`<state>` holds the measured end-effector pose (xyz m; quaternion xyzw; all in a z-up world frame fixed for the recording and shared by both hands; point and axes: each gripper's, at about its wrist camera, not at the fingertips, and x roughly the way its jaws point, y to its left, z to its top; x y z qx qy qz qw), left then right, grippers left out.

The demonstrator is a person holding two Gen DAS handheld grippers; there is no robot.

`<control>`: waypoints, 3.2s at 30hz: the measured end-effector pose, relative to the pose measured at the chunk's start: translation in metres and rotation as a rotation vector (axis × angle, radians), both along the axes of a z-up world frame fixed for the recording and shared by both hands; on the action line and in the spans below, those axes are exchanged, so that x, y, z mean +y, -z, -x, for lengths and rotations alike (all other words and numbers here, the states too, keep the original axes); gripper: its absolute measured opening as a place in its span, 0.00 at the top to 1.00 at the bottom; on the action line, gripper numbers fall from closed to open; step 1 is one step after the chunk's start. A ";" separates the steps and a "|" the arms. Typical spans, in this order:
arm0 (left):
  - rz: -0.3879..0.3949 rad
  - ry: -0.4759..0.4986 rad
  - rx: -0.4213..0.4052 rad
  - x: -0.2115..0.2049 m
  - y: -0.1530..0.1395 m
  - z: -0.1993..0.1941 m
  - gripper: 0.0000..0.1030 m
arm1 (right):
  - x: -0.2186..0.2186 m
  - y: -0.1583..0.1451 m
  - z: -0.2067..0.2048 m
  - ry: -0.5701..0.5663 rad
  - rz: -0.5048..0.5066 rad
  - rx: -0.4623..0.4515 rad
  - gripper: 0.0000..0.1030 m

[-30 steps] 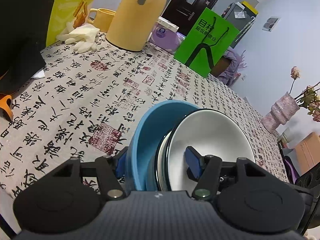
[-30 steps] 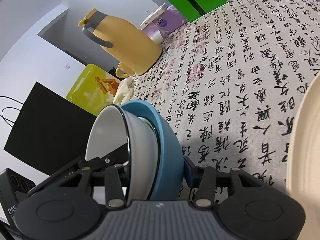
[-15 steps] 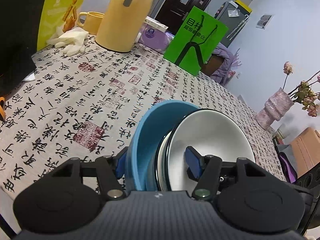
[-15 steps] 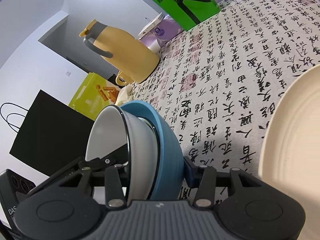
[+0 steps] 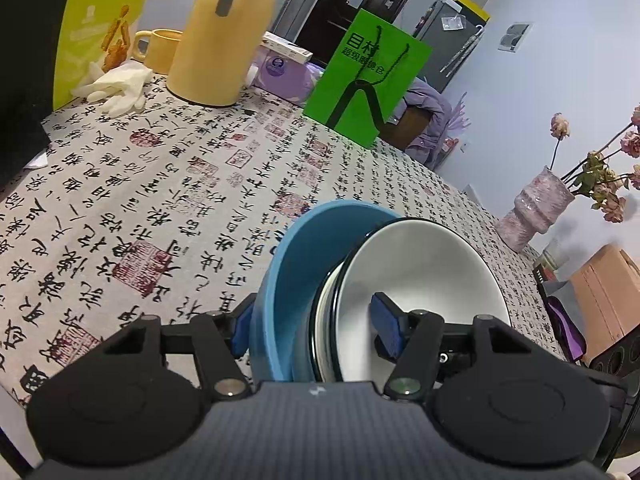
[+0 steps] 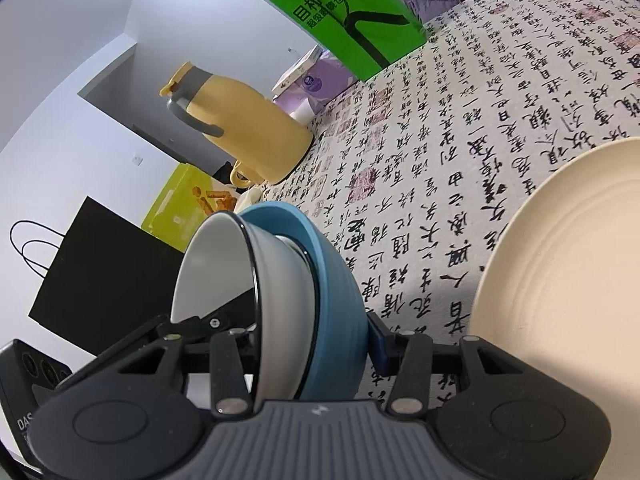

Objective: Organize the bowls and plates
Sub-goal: 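Carry the blue bowl stack with both tools toward the cream plates, then lower the blue bowl stack onto the cream plates with both tools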

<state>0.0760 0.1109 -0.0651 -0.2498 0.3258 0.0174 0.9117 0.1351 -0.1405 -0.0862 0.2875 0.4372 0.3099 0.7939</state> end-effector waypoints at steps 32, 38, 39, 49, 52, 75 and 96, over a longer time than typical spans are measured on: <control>-0.037 0.089 -0.014 -0.082 -0.012 -0.017 0.41 | -0.087 -0.009 0.010 0.103 -0.028 -0.018 0.56; -0.045 0.111 -0.013 -0.099 -0.014 -0.020 0.42 | -0.104 -0.009 0.012 0.124 -0.037 -0.020 0.56; -0.047 0.114 -0.013 -0.101 -0.014 -0.020 0.42 | -0.107 -0.009 0.013 0.127 -0.039 -0.020 0.56; -0.054 0.142 -0.018 -0.123 -0.015 -0.019 0.42 | -0.130 -0.009 0.021 0.154 -0.049 -0.027 0.56; -0.053 0.152 -0.018 -0.129 -0.015 -0.019 0.42 | -0.137 -0.008 0.025 0.165 -0.050 -0.029 0.56; -0.037 0.206 0.000 -0.158 -0.005 -0.018 0.42 | -0.169 -0.002 0.042 0.221 -0.042 -0.013 0.56; -0.002 0.243 0.034 -0.166 0.011 -0.028 0.42 | -0.172 0.003 0.039 0.243 0.052 -0.038 0.56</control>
